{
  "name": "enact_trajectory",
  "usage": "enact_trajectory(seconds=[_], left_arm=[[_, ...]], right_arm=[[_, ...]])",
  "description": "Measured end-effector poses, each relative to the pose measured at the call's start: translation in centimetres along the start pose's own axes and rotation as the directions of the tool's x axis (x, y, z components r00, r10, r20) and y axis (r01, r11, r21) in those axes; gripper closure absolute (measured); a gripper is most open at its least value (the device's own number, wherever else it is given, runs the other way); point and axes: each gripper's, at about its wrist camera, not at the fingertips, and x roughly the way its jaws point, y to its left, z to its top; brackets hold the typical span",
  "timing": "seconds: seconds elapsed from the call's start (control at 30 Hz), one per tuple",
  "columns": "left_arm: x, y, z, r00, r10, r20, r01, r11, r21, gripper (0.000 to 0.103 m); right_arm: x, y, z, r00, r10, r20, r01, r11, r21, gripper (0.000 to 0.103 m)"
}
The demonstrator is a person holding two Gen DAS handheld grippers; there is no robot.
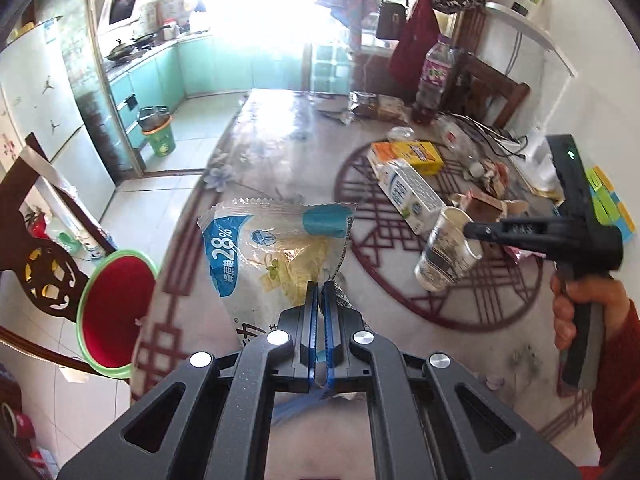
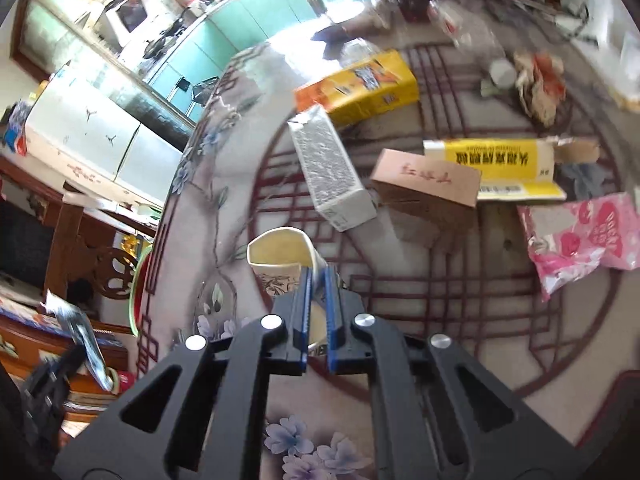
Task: Collect trash
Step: 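Carry the bag and cup over the red bucket and release both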
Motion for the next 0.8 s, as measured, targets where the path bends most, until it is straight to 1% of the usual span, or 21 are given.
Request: enact_trajectory(seconds=[0.13,0.33,0.57,0.8], left_arm=[[-0.7,1.6,0.6,1.0,0.006,0.017,-0.006,0.999,-0.034,0.103],[-1.9,4.5,1.3,0.996,0.07,0.053,-0.068,0.997,-0.039,0.102],[-3.1,9.6,2.0,0.99,0.103,0.093,-0.099,0.994,-0.042,0.102],[-3.7,14.9,2.1,0.991,0.088,0.1,-0.085,0.996,-0.035,0.102]], right_arm=[[-0.5,1.1,-0.5,1.0,0.01,0.008,-0.01,1.0,-0.005,0.096],[-2.3,4.0,-1.1,0.999,0.019,0.043,-0.018,0.999,-0.036,0.096],[-3.4,10.5,-1.7,0.995,0.013,0.103,-0.002,0.994,-0.108,0.096],[-2.1,16.3,-2.8,0.993,0.007,0.116,0.008,0.992,-0.129,0.096]])
